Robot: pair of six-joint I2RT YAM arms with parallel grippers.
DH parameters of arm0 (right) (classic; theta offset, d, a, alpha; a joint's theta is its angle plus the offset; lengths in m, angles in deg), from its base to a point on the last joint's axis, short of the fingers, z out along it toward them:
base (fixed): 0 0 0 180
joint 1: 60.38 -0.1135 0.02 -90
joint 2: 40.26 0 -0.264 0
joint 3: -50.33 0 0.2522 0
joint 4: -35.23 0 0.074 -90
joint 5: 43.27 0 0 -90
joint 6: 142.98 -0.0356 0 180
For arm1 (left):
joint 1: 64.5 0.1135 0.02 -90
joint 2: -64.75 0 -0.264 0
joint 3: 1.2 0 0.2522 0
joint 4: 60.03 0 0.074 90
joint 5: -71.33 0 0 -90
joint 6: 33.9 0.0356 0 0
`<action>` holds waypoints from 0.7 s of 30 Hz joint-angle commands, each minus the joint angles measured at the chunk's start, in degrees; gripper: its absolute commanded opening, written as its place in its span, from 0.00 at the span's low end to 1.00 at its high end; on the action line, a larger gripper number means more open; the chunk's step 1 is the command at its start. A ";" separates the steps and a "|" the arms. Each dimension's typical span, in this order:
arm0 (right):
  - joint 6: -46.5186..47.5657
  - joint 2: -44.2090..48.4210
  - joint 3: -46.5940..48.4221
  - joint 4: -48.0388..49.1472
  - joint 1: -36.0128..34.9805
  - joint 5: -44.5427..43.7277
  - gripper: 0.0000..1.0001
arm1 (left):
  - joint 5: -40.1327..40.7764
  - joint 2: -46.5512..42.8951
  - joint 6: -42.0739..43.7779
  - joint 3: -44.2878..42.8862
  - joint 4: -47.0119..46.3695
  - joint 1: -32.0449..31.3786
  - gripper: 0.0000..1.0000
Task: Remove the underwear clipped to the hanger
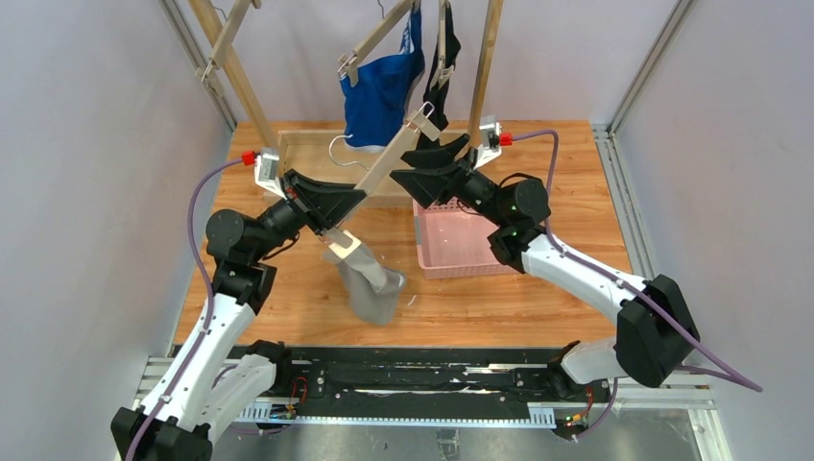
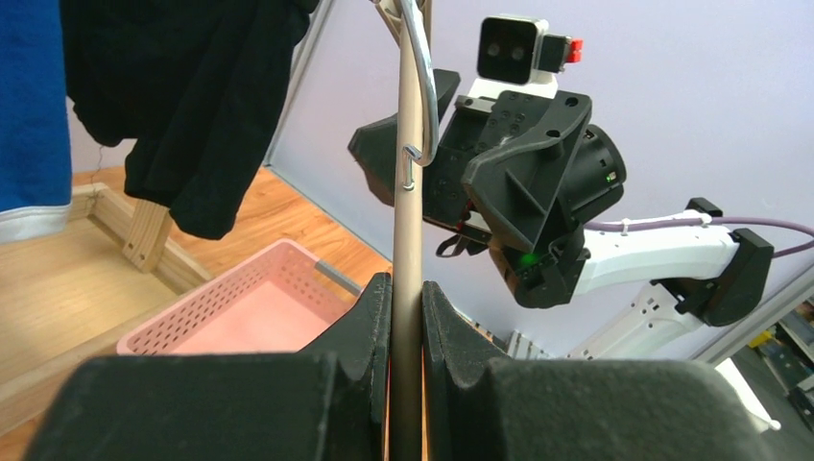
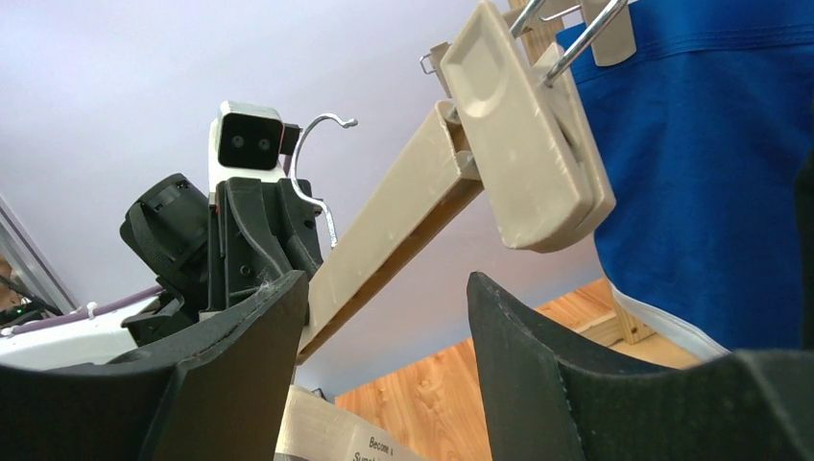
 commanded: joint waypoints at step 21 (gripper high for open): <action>-0.59 -6.22 9.80 2.17 -2.57 1.48 0.01 | 1.19 0.99 -1.63 -1.72 -5.59 -2.20 0.00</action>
